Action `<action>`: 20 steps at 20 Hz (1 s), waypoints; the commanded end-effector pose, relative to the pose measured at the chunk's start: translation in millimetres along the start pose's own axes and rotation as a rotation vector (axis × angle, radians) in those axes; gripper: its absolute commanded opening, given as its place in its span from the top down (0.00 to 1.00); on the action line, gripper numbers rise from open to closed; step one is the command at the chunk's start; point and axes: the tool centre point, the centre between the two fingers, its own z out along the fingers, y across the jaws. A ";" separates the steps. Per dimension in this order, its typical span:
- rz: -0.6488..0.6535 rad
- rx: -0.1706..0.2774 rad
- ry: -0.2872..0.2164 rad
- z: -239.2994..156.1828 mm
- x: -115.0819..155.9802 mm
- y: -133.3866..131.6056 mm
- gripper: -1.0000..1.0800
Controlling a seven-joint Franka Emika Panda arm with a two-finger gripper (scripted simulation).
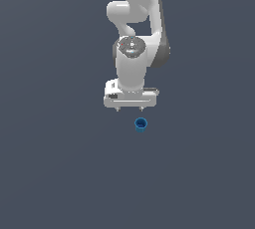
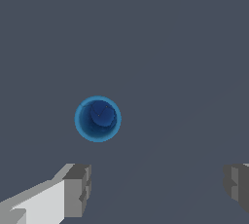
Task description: Pick up the object and move it to a goal position.
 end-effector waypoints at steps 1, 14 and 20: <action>0.000 0.000 0.000 0.0 0.0 0.0 0.04; 0.000 -0.025 -0.004 -0.1 3.4 2.0 0.04; -0.028 -0.020 0.006 15.9 8.8 -11.5 0.04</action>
